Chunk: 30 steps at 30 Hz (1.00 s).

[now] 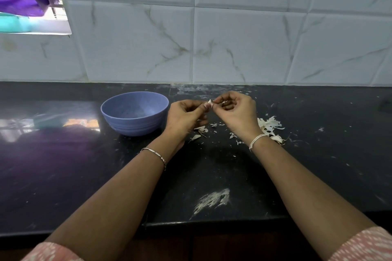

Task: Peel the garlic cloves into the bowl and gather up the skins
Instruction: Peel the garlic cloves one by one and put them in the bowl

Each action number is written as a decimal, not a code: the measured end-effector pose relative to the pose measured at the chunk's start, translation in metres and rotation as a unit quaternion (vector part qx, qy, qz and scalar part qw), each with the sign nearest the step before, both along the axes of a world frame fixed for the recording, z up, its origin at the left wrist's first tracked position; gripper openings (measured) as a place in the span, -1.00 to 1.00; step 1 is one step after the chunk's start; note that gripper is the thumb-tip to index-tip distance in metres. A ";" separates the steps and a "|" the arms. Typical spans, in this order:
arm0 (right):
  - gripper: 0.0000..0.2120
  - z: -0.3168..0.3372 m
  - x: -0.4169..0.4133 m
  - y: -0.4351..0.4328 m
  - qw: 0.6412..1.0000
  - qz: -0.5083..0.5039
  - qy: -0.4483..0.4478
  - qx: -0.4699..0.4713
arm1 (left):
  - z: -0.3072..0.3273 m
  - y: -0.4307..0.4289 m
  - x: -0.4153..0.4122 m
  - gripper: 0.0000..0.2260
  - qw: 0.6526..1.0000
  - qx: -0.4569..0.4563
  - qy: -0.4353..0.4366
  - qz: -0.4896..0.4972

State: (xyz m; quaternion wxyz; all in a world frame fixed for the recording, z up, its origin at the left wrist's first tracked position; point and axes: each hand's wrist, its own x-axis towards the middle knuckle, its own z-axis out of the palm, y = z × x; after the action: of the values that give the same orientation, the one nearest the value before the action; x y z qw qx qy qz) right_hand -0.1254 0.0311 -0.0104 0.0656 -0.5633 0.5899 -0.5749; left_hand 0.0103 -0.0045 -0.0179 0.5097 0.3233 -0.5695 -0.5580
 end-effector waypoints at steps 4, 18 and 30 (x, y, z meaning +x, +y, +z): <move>-0.87 -0.002 -0.002 -0.001 0.999 -0.005 0.040 -0.002 | 0.001 0.004 0.001 -0.88 1.000 0.000 -0.015 -0.011; -0.91 0.001 0.004 0.005 0.956 -0.051 0.289 -0.016 | -0.001 0.004 0.002 -0.93 0.988 -0.068 -0.117 0.070; -0.93 0.000 0.004 0.003 0.910 -0.069 0.409 -0.031 | 0.000 0.005 0.004 -0.91 0.982 -0.073 -0.153 0.080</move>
State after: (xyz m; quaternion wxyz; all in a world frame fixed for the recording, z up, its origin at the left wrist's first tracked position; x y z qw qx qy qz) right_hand -0.1212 0.0337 -0.0108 -0.2385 -0.7086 0.5843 -0.3155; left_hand 0.0138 0.0002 -0.0181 0.4816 0.4115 -0.6521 -0.4166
